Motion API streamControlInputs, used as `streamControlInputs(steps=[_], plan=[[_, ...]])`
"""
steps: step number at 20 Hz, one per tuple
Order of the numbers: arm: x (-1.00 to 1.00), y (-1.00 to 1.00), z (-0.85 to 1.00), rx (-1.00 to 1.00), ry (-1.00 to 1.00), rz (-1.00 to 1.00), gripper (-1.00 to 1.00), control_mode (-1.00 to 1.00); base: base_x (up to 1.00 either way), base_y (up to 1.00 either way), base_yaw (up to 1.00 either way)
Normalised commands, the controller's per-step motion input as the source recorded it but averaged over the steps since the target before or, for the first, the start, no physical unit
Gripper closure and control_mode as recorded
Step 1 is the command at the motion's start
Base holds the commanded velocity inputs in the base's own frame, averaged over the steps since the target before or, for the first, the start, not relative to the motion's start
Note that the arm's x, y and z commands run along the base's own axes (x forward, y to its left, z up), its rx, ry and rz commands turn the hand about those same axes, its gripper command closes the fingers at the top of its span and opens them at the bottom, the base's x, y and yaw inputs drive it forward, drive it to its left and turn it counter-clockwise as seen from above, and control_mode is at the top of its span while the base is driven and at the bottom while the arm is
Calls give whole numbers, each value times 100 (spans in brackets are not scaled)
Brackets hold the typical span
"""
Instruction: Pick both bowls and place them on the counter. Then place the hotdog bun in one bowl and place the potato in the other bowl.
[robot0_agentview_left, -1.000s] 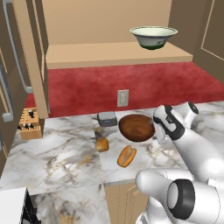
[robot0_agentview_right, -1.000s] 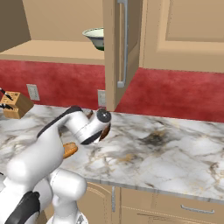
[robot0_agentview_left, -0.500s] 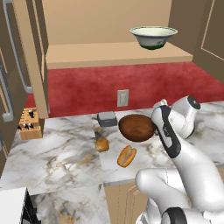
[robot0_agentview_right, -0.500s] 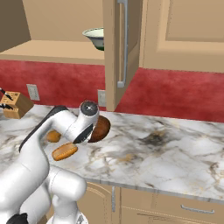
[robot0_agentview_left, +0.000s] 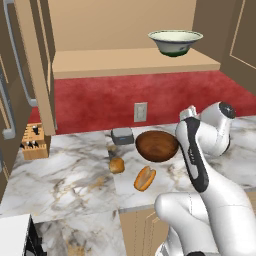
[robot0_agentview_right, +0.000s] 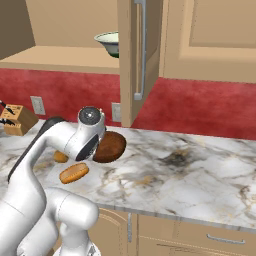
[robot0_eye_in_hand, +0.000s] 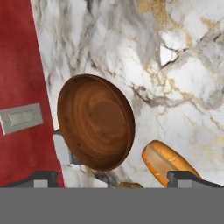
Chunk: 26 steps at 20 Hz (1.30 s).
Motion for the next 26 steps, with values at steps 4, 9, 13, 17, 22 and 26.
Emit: streamControlInputs(steps=[4,9,13,17,22,26], plan=[[-17,0,55,-5,0,-3,-100,-100,0,0,0],[-20,0,60,-6,0,0,-100,-100,0,0,0],[-27,0,62,-5,-11,0,-100,-100,0,0,0],[-28,0,57,-8,-18,0,-100,-100,0,0,0],[-21,0,55,-8,-17,-1,-100,-100,0,0,0],[-18,0,57,-9,-19,-4,-100,-100,0,0,0]])
